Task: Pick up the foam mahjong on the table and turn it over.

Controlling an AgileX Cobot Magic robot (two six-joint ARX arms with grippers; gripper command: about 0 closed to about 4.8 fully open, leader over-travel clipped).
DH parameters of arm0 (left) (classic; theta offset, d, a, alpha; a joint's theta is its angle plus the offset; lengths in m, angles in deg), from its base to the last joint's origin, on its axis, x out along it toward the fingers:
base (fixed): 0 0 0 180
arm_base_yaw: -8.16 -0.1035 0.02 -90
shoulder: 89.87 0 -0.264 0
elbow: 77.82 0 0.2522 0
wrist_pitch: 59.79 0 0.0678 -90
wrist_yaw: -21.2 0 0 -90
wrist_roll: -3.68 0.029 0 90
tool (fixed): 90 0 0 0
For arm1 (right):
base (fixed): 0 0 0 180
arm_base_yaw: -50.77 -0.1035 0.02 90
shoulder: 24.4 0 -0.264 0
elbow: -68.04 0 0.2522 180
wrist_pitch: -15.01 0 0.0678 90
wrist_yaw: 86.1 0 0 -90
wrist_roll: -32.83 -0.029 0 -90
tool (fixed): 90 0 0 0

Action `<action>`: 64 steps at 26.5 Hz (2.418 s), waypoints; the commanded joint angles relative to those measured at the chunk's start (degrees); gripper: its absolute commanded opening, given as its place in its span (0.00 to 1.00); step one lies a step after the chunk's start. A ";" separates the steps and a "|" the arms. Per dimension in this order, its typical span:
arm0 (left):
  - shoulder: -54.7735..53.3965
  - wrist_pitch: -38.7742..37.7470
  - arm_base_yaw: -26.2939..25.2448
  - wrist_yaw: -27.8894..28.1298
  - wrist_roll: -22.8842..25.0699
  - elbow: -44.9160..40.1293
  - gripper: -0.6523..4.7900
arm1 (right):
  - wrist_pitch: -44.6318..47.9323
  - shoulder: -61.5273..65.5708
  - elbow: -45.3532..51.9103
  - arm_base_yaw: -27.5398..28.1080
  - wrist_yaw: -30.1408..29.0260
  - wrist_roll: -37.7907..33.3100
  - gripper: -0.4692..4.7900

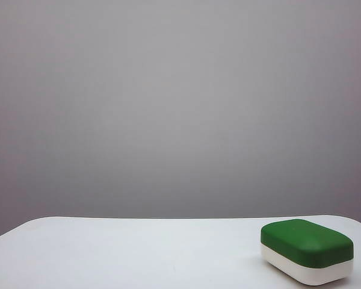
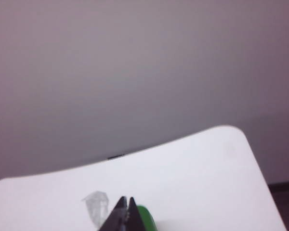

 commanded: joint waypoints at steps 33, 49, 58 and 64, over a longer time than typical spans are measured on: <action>-34.40 -20.48 25.99 15.63 4.96 25.27 0.11 | -7.19 93.11 -44.30 8.79 -32.48 23.08 0.80; -40.39 -17.35 27.54 7.85 4.94 25.24 0.11 | -4.39 106.75 -44.50 8.48 -40.81 24.00 0.11; -41.20 -17.40 27.52 4.70 6.51 25.24 0.11 | -17.33 100.41 -53.75 4.61 -18.36 25.81 0.09; -41.46 -17.40 27.52 4.68 6.67 25.24 0.11 | -16.65 100.35 -54.97 -6.32 2.80 26.71 0.09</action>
